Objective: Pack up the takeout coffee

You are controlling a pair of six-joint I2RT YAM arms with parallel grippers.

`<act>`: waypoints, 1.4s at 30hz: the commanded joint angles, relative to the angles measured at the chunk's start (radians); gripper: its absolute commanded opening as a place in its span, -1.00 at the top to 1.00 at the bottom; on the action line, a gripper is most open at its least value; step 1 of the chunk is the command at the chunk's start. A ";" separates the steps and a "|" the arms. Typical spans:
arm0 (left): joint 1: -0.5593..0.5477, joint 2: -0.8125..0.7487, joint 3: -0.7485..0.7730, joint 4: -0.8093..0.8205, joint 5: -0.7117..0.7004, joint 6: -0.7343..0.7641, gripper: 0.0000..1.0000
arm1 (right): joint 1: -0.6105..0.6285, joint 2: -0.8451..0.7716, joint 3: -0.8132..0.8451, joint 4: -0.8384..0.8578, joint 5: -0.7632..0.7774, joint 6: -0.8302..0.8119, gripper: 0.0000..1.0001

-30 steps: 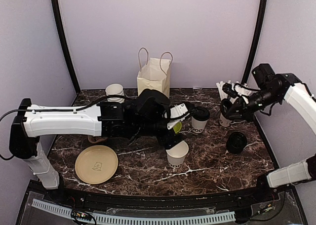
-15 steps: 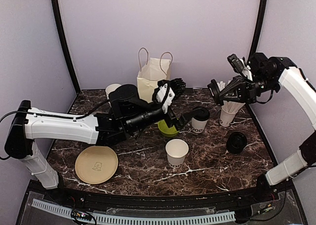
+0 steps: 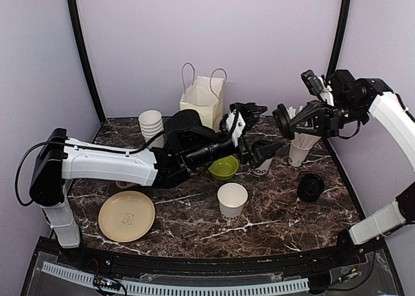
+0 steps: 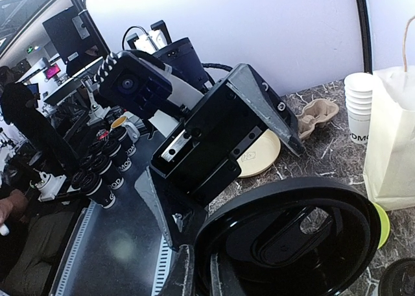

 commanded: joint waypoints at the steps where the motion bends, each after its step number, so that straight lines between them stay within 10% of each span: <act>1: 0.016 0.028 0.078 0.037 0.059 -0.040 -0.89 | 0.007 -0.010 -0.011 0.028 -0.026 0.019 0.90; 42: 0.059 0.117 0.220 -0.095 0.133 -0.105 -0.45 | 0.009 -0.014 -0.014 0.078 0.004 0.082 0.66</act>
